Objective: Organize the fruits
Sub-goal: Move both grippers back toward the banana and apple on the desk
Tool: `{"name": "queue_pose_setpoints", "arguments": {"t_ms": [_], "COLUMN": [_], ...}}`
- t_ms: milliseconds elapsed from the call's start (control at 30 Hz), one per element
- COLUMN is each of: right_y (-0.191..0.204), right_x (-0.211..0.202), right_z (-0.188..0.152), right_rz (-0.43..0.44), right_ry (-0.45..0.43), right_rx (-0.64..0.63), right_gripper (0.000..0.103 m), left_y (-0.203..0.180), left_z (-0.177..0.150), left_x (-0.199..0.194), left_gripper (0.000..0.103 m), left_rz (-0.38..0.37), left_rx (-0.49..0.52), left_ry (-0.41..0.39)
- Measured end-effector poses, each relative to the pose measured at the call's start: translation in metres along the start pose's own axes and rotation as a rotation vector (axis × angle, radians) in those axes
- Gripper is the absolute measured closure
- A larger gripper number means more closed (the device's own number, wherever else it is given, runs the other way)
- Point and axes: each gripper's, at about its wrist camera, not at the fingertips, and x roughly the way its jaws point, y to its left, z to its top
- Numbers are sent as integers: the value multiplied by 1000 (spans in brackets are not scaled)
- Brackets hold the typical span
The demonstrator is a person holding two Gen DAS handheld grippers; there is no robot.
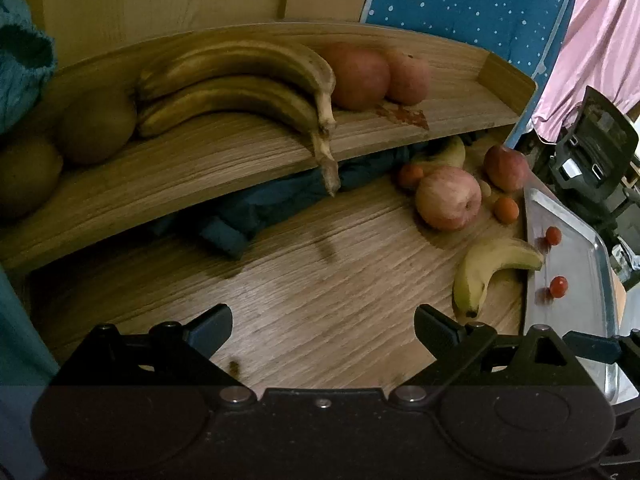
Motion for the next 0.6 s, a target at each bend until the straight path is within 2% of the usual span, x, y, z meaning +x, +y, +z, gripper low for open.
{"name": "queue_pose_setpoints", "arguments": {"t_ms": [600], "right_y": [-39], "right_x": [30], "right_z": [39], "right_rz": [80], "right_ry": [3], "right_rx": [12], "right_gripper": [0], "left_y": [-57], "left_z": [52], "left_x": [30], "left_gripper": [4], "left_rz": [-8], "left_rx": [1], "left_ry": [-59]}}
